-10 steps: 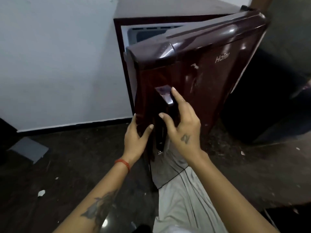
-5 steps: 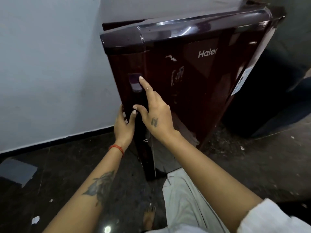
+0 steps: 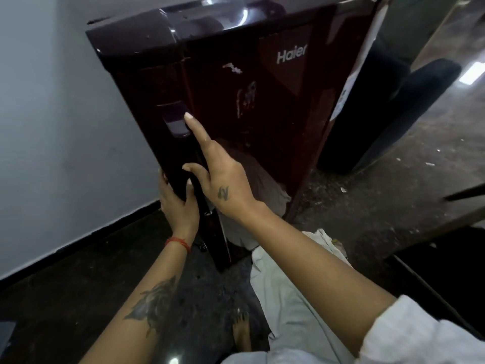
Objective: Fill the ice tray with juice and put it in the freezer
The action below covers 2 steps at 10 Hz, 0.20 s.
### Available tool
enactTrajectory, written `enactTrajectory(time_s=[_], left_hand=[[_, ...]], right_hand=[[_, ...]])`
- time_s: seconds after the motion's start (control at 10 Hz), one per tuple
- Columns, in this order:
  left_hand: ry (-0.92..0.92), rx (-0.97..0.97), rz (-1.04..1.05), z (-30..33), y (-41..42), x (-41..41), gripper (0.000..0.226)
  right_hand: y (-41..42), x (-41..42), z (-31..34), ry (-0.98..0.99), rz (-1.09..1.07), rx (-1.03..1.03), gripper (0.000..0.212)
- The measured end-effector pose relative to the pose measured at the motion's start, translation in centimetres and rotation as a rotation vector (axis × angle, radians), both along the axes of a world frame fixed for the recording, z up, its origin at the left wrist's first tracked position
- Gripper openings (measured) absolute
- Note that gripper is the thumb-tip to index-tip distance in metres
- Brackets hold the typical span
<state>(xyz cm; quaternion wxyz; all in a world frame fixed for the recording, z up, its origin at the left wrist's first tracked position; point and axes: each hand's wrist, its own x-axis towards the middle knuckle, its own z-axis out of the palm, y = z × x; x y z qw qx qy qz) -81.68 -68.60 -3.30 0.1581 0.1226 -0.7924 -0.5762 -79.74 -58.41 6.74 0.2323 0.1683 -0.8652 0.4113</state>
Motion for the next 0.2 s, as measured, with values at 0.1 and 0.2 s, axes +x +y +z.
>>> enactTrajectory(time_s=[0.1, 0.2], left_hand=[[-0.235, 0.172, 0.093, -1.8, 1.2, 1.1, 0.065], [-0.517, 0.157, 0.067, -4.3, 2.8, 4.3, 0.066]], right_hand=[[2.2, 1.6, -3.5, -0.093, -0.039, 0.118, 0.071], [6.5, 5.7, -8.6, -0.528, -0.145, 0.173, 0.067]])
